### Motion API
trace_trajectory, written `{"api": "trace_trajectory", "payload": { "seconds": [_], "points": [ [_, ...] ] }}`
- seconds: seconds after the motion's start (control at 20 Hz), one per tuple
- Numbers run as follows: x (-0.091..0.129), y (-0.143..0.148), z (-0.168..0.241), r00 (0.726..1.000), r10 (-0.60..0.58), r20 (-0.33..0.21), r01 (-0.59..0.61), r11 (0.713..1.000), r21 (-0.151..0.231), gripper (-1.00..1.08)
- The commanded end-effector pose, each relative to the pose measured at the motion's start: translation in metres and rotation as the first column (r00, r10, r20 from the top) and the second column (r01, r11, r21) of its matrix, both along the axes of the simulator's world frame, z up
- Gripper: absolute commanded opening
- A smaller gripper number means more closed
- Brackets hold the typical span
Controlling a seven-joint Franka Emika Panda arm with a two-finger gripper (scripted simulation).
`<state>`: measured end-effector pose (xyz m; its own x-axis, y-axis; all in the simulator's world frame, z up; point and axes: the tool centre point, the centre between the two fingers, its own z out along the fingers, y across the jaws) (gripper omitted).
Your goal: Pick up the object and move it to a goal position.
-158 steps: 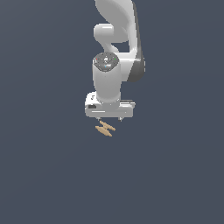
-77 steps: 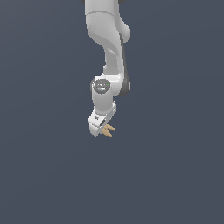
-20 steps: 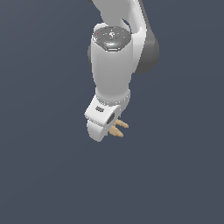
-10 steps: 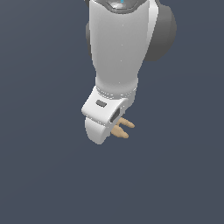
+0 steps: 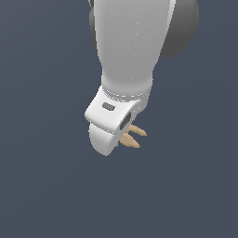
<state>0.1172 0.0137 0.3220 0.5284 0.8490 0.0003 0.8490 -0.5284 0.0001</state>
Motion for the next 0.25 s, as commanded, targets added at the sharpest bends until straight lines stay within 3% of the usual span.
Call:
{"api": "trace_trajectory", "payload": {
  "seconds": [0.0,0.2],
  "points": [
    [0.0018,0.0003,0.0026,1.000,0.000,0.000,0.000,1.000,0.000,-1.00],
    [0.0027,0.0005,0.0039,1.000,0.000,0.000,0.000,1.000,0.000,-1.00]
  ]
}}
